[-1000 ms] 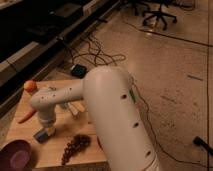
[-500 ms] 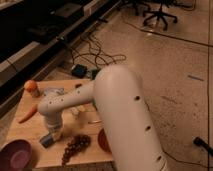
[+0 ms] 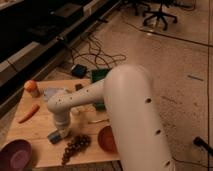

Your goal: Wipe table surface with sponge

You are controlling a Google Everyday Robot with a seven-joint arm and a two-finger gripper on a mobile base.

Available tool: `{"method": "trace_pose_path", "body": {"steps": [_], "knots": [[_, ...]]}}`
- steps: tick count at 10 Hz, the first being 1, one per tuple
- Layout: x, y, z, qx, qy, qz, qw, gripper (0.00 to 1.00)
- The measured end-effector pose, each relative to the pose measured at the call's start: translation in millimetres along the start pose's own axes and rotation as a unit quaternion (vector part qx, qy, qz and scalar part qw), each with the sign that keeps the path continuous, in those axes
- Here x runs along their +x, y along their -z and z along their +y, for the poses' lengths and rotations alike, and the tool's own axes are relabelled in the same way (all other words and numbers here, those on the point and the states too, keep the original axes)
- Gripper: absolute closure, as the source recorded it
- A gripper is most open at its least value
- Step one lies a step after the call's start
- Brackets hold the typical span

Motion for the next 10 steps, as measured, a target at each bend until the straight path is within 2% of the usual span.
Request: {"method": "trace_pose_path", "body": {"steps": [5, 8, 10], "knots": [[35.8, 16.2, -29.3, 0.005, -0.029, 0.021, 0.9993, 1.0], [38.4, 18.4, -53.5, 0.006, -0.029, 0.02, 0.9994, 1.0], [28.2, 17.5, -72.0, 0.009, -0.02, 0.017, 0.9996, 1.0]]}}
